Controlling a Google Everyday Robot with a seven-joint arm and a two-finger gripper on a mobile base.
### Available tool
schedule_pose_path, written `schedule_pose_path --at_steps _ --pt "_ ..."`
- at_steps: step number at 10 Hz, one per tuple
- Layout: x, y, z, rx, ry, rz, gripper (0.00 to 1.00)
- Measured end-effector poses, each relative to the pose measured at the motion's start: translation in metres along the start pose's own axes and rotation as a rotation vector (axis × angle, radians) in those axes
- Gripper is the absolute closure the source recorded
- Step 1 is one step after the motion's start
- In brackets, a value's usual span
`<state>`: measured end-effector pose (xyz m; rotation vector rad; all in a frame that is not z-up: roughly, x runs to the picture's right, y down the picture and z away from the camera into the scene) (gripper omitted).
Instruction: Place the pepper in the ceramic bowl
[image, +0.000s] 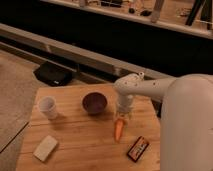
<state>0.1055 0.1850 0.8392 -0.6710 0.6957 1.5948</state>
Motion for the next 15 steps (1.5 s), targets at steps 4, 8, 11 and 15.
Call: schedule_pose_path --at_steps 4,8,11,15 --pt "-0.001 0.003 0.011 -0.010 0.019 -0.007 0.35" --pt "0.002 0.017 0.021 -0.001 0.054 -0.047 0.37" --pt "0.000 0.022 0.024 0.000 0.063 -0.056 0.65" --pt "-0.002 0.017 0.018 0.003 0.056 -0.043 1.00"
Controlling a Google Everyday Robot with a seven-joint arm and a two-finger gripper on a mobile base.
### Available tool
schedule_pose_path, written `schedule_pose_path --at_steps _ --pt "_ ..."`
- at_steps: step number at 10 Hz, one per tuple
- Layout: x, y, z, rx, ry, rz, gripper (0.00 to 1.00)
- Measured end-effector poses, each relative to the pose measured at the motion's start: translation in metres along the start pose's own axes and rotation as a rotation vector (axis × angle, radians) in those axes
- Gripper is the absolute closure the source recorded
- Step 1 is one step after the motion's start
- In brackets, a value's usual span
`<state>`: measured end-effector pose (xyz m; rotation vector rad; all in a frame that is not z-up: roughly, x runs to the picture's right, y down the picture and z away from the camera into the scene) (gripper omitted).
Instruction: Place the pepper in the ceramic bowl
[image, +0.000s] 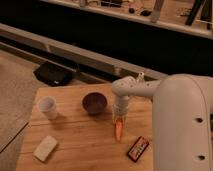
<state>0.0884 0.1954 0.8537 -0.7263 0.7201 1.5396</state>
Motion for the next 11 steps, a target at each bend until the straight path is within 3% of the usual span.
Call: schedule_pose_path --at_steps 3,4,6,7,9,11 --pt "-0.010 -0.003 -0.028 0.029 -0.038 -0.008 1.00" --pt "-0.020 0.003 -0.053 0.058 -0.073 -0.039 1.00" --pt "-0.031 0.014 -0.084 0.095 -0.112 -0.084 1.00" --pt "-0.040 0.025 -0.108 0.125 -0.141 -0.123 1.00" --pt "-0.053 0.045 -0.135 0.160 -0.179 -0.180 1.00" --pt "-0.066 0.078 -0.149 0.172 -0.212 -0.246 1.00"
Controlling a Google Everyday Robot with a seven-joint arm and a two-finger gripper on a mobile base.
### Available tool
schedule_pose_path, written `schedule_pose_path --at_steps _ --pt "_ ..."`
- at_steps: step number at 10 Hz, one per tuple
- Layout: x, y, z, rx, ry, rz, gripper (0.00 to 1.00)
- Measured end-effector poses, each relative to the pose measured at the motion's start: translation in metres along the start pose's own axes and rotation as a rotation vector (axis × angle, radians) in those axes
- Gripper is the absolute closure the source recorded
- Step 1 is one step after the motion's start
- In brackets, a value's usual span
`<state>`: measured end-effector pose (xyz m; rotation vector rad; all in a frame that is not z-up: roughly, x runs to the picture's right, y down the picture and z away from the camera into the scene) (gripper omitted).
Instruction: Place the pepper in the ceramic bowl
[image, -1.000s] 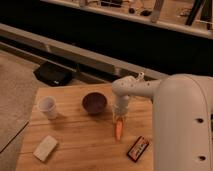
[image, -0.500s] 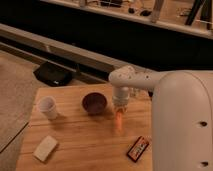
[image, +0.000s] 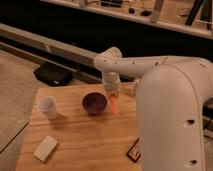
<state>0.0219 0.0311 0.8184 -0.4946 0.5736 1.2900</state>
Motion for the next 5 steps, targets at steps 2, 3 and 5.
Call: schedule_pose_path --at_steps 2,3,5 --pt "-0.022 0.027 -0.001 -0.004 -0.029 -0.054 1.00" --pt "-0.035 0.041 0.003 -0.007 -0.043 -0.085 1.00" --pt "-0.056 0.058 0.010 -0.009 -0.070 -0.125 1.00"
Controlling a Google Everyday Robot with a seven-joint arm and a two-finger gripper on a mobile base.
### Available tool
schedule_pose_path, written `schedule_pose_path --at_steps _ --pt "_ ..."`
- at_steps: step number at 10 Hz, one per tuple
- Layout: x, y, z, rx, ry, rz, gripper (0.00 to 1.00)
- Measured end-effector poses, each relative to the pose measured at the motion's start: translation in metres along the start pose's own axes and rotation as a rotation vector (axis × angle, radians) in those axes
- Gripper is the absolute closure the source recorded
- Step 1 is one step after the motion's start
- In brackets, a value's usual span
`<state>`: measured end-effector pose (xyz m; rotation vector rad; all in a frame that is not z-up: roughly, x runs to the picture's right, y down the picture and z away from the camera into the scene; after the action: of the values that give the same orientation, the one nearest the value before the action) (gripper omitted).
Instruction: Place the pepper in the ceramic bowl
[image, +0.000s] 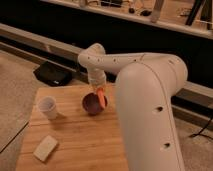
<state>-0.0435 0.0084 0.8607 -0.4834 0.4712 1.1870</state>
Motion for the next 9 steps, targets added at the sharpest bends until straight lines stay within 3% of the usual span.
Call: schedule_pose_path --at_steps 5,9 --pt "-0.031 0.009 0.016 0.012 -0.076 -0.044 1.00" --pt "-0.020 0.016 0.029 -0.034 -0.112 -0.004 1.00"
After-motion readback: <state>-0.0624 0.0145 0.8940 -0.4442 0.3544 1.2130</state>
